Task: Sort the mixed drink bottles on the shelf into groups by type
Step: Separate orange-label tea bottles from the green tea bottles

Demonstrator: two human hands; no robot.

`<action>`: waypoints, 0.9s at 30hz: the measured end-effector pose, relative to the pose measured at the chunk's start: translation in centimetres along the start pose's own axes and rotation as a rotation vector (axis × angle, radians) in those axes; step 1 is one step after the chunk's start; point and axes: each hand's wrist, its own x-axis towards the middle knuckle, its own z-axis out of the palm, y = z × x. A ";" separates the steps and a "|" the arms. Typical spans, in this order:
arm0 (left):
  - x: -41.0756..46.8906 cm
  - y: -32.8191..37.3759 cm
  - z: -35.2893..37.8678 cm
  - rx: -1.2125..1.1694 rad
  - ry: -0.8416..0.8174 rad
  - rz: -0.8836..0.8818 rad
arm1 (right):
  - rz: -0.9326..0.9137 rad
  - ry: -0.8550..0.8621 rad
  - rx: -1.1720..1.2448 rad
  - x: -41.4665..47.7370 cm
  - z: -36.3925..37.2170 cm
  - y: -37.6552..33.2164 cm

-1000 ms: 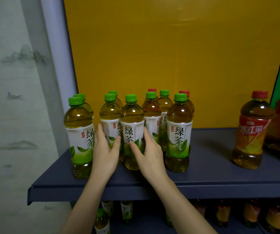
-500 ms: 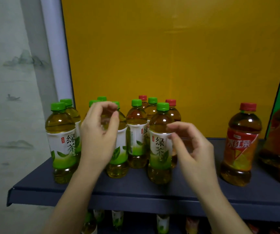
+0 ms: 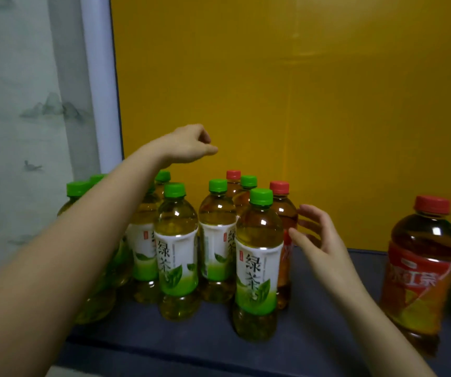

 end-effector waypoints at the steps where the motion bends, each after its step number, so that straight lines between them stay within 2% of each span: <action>1: 1.2 -0.3 0.1 0.021 -0.091 -0.024 | 0.018 -0.031 0.026 0.0 0.1 0.2; 3: 3.3 -0.7 0.5 0.061 -0.235 -0.076 | 0.057 -0.080 0.103 0.0 0.2 0.4; 6: 5.6 -1.2 1.2 0.100 -0.366 -0.106 | 0.072 -0.129 0.138 0.2 0.3 0.9; 15: 8.1 -1.8 4.9 0.068 -0.692 -0.027 | 0.178 -0.237 0.272 0.7 0.6 2.0; 23: 8.6 -3.1 6.4 0.018 -0.654 0.051 | 0.322 -0.391 0.333 0.7 0.6 2.4; 27: 8.6 -2.8 6.3 0.037 -0.645 0.096 | 0.286 -0.303 0.307 0.7 0.7 2.8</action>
